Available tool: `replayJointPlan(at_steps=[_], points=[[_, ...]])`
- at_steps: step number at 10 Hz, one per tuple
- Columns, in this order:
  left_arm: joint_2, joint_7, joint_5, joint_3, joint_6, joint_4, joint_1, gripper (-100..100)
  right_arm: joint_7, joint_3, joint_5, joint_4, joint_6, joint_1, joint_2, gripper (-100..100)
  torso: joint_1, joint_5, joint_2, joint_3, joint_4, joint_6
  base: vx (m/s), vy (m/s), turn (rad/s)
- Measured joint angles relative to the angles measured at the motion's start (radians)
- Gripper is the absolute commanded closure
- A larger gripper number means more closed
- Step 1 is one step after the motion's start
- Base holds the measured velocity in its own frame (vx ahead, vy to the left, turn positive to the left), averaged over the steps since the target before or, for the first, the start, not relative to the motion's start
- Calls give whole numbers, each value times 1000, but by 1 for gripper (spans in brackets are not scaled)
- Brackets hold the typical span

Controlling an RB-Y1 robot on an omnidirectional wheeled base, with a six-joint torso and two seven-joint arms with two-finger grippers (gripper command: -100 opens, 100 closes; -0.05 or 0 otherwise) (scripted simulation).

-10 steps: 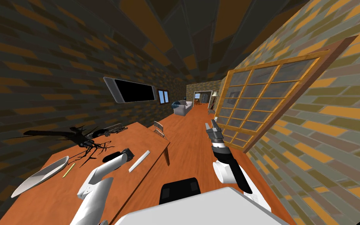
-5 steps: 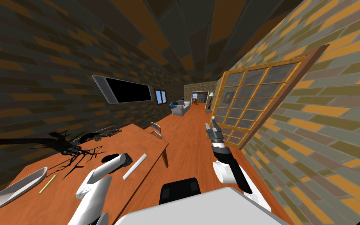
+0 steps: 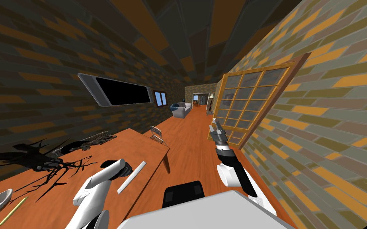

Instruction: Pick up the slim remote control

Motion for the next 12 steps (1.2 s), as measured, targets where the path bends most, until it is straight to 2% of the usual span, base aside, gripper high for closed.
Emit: replayJointPlan(at_steps=[2,6,7,9,11,12], points=[[2,8,-8,18,55,13,1,-100,0,0,0,0,0,0,0,0,0,0,0,0,0,0,39,15,-96],[40,6,-12,51,103,145,-28,-100,0,0,0,0,0,0,0,0,0,0,0,0,0,0,40,18,-110],[47,10,-15,63,135,165,-30,-100,0,0,0,0,0,0,0,0,0,0,-1,0,0,0,48,26,-30],[62,9,-18,77,158,222,-38,-100,0,0,0,0,0,0,0,0,0,0,0,0,0,0,41,27,-92],[72,8,-19,94,194,255,-35,-100,0,0,0,0,0,0,0,0,0,0,0,0,0,-1,34,26,-39],[93,3,-18,100,191,313,-49,-100,0,0,0,0,0,0,0,0,1,0,0,0,0,-1,38,32,-74]])
